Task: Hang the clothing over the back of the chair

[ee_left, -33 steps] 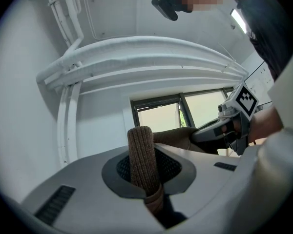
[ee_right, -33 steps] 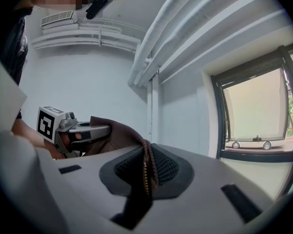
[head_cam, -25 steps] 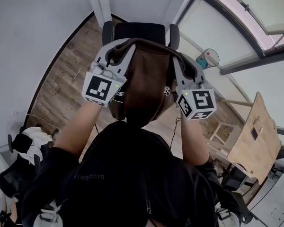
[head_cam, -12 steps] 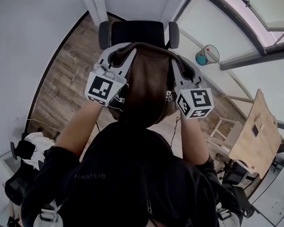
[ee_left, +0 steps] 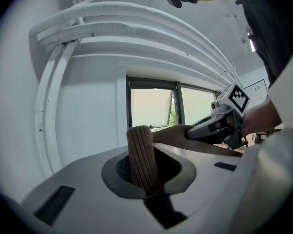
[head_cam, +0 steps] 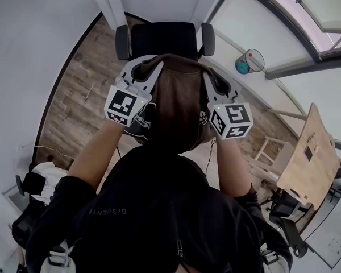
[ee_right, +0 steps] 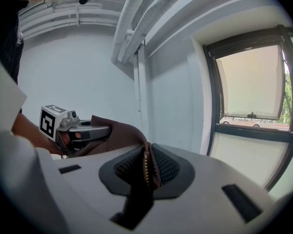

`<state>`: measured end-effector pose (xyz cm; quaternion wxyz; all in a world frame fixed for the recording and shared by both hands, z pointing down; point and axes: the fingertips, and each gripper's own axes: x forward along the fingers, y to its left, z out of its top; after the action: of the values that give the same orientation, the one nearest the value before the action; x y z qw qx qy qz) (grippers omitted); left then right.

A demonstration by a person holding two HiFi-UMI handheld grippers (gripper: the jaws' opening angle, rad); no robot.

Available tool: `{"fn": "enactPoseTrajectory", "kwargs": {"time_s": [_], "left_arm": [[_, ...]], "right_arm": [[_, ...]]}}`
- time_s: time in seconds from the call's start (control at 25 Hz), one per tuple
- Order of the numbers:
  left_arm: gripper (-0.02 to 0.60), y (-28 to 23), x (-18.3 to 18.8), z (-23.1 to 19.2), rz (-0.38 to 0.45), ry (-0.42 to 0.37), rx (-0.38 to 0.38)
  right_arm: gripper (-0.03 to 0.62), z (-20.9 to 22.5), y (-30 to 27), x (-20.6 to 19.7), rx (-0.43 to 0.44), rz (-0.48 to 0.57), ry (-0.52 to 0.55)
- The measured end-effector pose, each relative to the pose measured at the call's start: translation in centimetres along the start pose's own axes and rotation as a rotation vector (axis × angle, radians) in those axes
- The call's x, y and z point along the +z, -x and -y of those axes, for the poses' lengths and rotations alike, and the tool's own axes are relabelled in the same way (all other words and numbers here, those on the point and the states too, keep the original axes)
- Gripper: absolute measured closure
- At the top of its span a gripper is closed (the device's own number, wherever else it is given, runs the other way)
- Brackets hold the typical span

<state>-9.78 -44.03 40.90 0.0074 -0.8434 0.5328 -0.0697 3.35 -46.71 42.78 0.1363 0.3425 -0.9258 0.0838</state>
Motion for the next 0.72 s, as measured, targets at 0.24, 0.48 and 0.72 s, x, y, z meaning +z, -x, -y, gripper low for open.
{"fn": "enactPoseTrajectory", "kwargs": {"time_s": [0.24,0.48,0.72], "left_arm": [[0.532,-0.7,-1.6,-0.2,-0.032,0.013,-0.01],[0.532,-0.9,-3.4,-0.2,-0.062,0.031,-0.02],[0.531,-1.2,-4.5,-0.2,-0.094,0.044,-0.024]], "right_arm": [[0.536,0.4,-1.1,-1.4,-0.005,-0.032,-0.019],[0.53,0.6,-1.7,-2.7,-0.007,-0.06,-0.034],[0.519,0.8,-2.2,-3.7,-0.015,-0.087,-0.056]]}}
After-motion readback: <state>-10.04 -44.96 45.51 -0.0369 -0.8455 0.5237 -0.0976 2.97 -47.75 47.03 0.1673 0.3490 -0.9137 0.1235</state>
